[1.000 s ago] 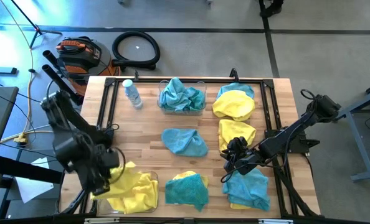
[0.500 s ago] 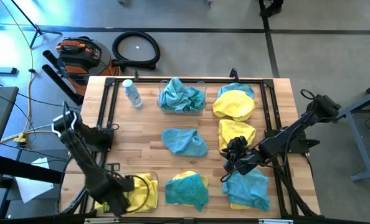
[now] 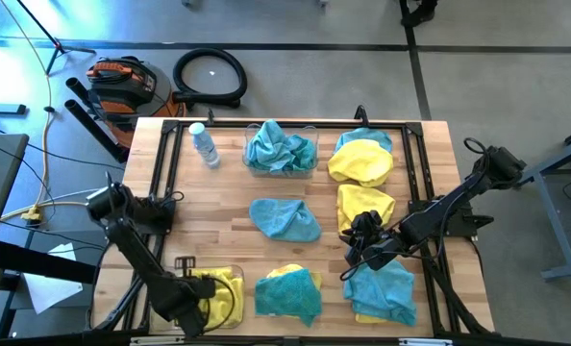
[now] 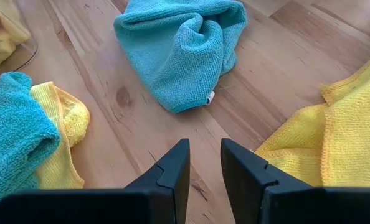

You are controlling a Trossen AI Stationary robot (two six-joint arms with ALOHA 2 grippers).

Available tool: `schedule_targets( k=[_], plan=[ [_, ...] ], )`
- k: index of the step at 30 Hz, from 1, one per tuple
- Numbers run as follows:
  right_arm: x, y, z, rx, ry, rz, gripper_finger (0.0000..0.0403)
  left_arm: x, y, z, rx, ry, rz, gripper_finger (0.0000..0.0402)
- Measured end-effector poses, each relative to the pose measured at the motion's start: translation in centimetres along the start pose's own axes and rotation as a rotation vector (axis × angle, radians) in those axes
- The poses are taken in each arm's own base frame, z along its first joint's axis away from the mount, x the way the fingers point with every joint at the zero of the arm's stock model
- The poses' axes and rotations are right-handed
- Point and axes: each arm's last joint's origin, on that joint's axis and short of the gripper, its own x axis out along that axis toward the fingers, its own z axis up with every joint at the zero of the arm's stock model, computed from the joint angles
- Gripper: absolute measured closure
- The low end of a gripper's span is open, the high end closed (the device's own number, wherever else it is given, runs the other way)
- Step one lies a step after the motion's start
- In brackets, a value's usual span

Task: Sort microfiber towel by color & place in baskets
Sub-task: Put the yellow microfiber towel into the bottom transparent bin, then put the blue microfiber towel into the top transparent bin

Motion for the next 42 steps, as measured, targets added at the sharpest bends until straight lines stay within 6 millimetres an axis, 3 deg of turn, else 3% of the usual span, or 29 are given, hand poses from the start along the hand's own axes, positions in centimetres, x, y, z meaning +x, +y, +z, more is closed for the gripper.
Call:
schedule_targets(
  k=[6, 18, 24, 33, 37, 42],
  plan=[
    [0.0, 0.0, 0.0, 0.005, 0.0, 0.0, 0.0316, 0.7, 0.0, -1.4, -0.068, -0.044, 0.051, 0.0393],
    [0.0, 0.0, 0.0, 0.009, -0.003, 0.004, 0.0316, 0.5, -0.1, -1.5, -0.165, -0.075, 0.027, 0.0332],
    [0.0, 0.0, 0.0, 0.009, -0.003, 0.004, 0.0316, -1.5, 0.7, -1.9, -0.175, -0.112, -0.044, 0.0296],
    [0.0, 0.0, 0.0, 0.009, -0.003, 0.004, 0.0316, -6.1, 3.5, -2.9, -0.192, -0.25, -0.186, 0.0291],
    [0.0, 0.0, 0.0, 0.009, -0.003, 0.004, 0.0316, -7.8, 5.0, -3.1, -0.186, -0.451, -0.173, 0.0291],
    [0.0, 0.0, 0.0, -0.016, -0.004, 0.003, 0.0316, -9.1, 6.6, -2.3, -0.159, -0.74, -0.031, 0.0291]
  ],
)
